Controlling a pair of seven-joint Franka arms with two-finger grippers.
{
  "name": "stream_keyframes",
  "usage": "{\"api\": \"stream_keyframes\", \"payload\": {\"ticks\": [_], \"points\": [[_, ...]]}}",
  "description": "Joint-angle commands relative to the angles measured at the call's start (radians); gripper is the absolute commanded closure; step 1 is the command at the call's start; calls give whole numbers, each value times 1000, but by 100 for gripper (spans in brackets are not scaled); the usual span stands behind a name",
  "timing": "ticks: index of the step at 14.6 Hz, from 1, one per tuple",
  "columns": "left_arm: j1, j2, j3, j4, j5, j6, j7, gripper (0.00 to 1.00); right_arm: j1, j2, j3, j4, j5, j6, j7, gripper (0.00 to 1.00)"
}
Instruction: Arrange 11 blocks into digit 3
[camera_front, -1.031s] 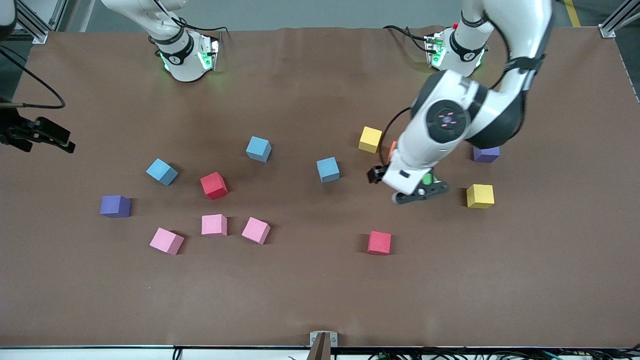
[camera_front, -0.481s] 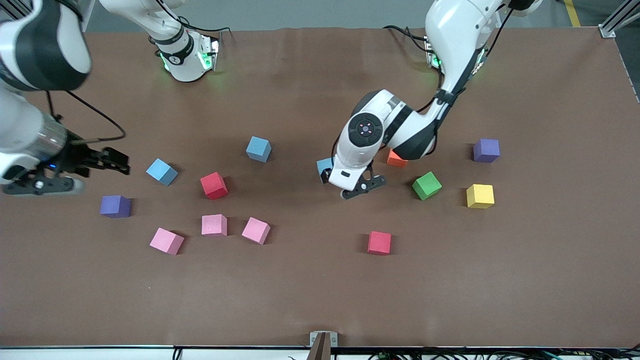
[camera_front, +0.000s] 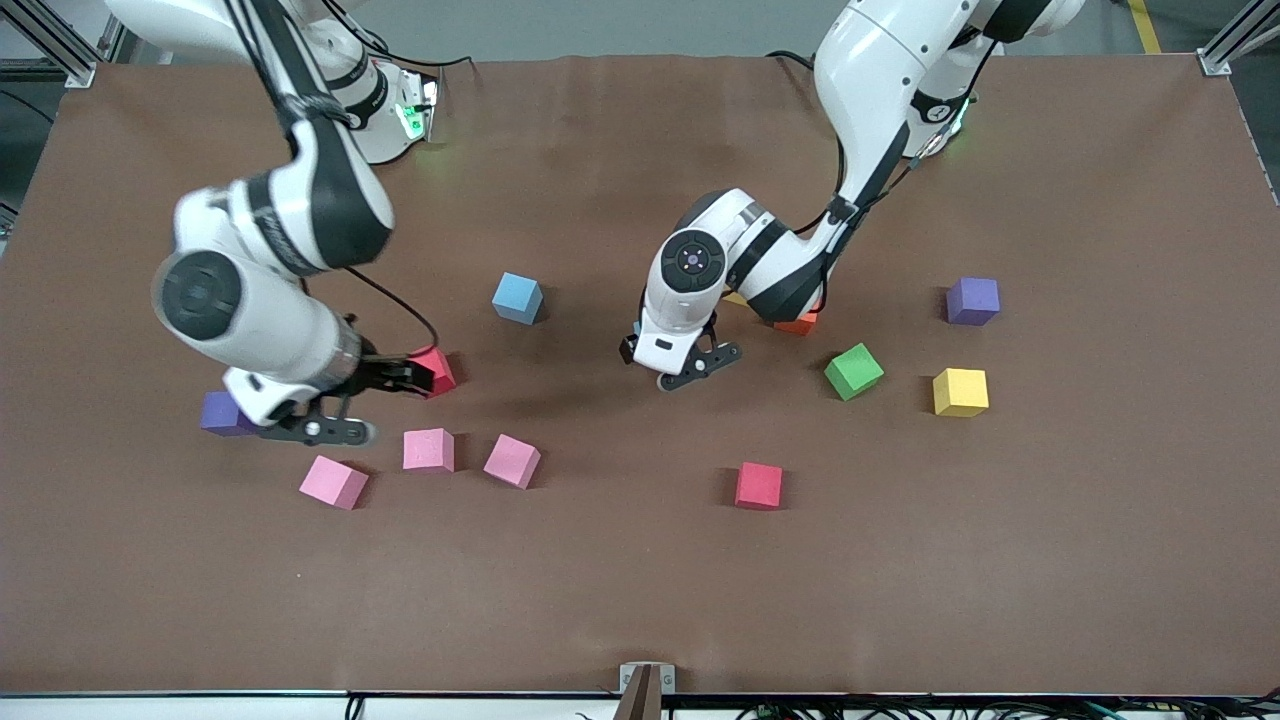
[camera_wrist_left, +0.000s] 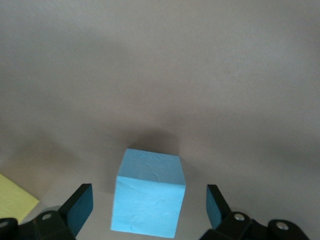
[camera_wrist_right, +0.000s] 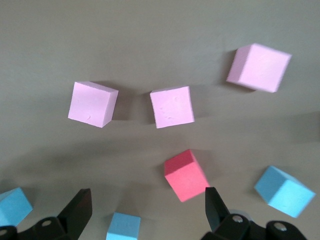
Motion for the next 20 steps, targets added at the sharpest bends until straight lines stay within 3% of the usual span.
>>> {"api": "stream_keyframes", "payload": {"ticks": [1,5,7,8,10,11,12,15,20], "points": [[-23,8,5,-58,22,108,-40,0,23,50,-11,20,14,49,19,0],[-40,9,6,-109,27,137,-41,0,66,130,-11,20,67,150,112,0],[-43,9,6,-110,27,136,-41,6,105,179,-11,34,63,192,197,0],[-50,11,6,-109,27,137,-39,19,115,205,-11,61,63,192,235,0],[-56,3,6,-115,33,136,-24,62,123,252,-11,114,63,192,318,0],[-59,-14,5,-135,71,136,-24,75,126,278,-11,141,63,192,355,0],[-60,-30,5,-148,96,136,-24,82,126,295,-12,157,61,192,369,0],[-74,-92,-20,-223,142,134,-19,84,116,315,-12,161,61,228,372,0],[-63,-199,-138,-362,187,137,-7,85,134,352,-11,163,63,279,410,0]]}}
